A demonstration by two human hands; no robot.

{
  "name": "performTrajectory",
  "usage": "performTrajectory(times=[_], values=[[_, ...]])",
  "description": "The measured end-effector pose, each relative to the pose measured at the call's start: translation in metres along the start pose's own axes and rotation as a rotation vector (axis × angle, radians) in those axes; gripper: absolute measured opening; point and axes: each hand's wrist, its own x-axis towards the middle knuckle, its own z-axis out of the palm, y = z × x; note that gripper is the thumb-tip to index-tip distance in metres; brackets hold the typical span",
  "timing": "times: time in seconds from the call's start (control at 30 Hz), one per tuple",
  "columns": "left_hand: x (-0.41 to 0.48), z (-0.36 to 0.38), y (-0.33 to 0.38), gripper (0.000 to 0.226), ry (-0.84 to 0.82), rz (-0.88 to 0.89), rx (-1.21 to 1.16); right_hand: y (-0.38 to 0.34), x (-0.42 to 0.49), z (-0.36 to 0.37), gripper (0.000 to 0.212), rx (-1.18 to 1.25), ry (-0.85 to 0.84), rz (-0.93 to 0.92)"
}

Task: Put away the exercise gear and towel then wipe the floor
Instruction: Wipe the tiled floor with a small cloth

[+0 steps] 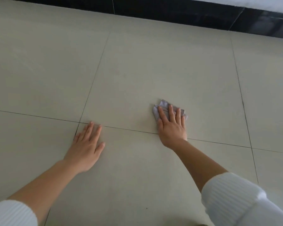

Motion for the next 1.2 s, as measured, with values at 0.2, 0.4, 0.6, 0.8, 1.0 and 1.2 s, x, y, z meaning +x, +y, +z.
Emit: performTrajectory(times=[0.2,0.4,0.6,0.8,1.0,1.2], values=[[-0.017,-0.001,-0.008,0.062,-0.032,-0.09,0.032,-0.062,-0.044,0.031,0.052,-0.059,-0.082,-0.346],[-0.029,0.008,0.002,0.061,0.054,-0.111,0.02,-0.052,-0.059,0.042,0.057,-0.272,-0.147,-0.843],[-0.037,0.005,-0.038,0.06,0.064,-0.207,0.048,-0.001,0.034,-0.007,0.064,-0.298,-0.022,-0.505],[-0.033,0.018,-0.033,0.067,0.118,-0.229,-0.046,-0.042,0.044,-0.007,0.056,-0.051,-0.042,-0.076],[-0.029,0.02,-0.059,0.071,0.206,-0.158,0.041,-0.114,-0.006,0.04,0.058,-0.134,0.019,-0.487],[-0.011,0.02,-0.063,0.08,0.235,-0.233,-0.014,-0.111,-0.04,0.063,0.051,-0.22,-0.18,-1.122]])
